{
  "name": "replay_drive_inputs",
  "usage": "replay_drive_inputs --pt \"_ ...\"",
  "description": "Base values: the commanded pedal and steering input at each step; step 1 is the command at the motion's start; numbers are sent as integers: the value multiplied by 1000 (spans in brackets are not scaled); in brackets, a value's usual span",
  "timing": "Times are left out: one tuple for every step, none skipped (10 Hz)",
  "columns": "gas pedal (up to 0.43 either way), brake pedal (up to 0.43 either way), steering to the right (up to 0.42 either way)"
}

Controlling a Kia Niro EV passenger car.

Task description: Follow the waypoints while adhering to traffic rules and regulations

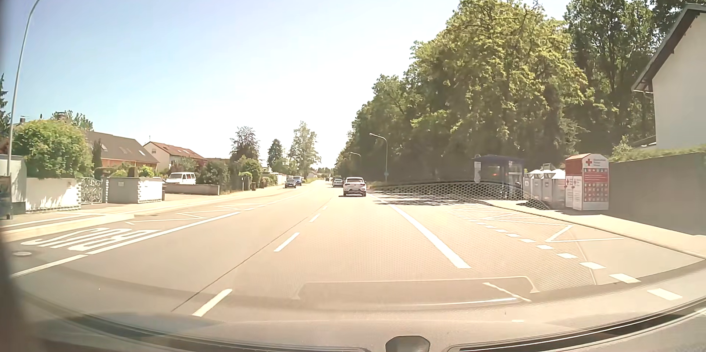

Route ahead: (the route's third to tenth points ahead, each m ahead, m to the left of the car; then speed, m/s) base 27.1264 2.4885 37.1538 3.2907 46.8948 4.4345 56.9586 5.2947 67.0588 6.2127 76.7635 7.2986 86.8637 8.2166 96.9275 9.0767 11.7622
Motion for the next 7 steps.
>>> replay_drive_inputs --pt "59 30 -8" --pt "59 30 -8" --pt "59 30 -8" --pt "59 30 -8" --pt "59 30 -8" --pt "59 30 -8" --pt "59 30 -8"
